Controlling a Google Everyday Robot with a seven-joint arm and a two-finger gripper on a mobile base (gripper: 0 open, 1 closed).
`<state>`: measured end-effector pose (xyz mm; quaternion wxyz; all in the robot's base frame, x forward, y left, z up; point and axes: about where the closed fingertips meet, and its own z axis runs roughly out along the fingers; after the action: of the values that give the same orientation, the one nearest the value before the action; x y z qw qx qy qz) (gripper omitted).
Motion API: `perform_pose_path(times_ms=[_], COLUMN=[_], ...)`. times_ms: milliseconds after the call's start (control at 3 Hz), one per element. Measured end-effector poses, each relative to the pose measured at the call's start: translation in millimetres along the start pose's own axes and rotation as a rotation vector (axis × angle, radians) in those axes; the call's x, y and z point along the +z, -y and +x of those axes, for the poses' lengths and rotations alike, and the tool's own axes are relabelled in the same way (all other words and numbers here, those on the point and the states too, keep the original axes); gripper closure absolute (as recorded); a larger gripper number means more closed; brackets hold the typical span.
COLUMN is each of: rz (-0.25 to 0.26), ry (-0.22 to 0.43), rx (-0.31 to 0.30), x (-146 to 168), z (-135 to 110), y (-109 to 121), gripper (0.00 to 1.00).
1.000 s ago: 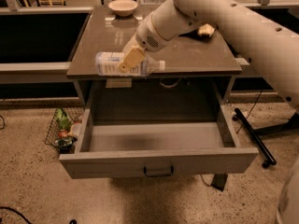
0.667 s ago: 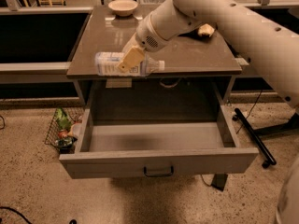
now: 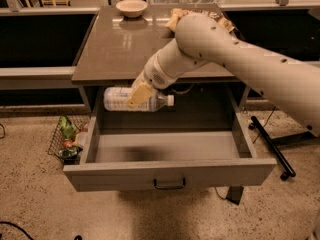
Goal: Place blue plastic bottle into top drawer
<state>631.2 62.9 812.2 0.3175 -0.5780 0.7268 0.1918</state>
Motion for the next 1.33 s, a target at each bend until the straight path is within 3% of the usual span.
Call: perform_pose_path(times_ms=[667,1333], rz=[-0.007,0.015], ry=[-0.108,-0.201], rx=[0.080,0.131], x=[61.7,108.5], z=[56.1,98.0], y=[-17.9,-8.7], gripper=[1.00,1.00])
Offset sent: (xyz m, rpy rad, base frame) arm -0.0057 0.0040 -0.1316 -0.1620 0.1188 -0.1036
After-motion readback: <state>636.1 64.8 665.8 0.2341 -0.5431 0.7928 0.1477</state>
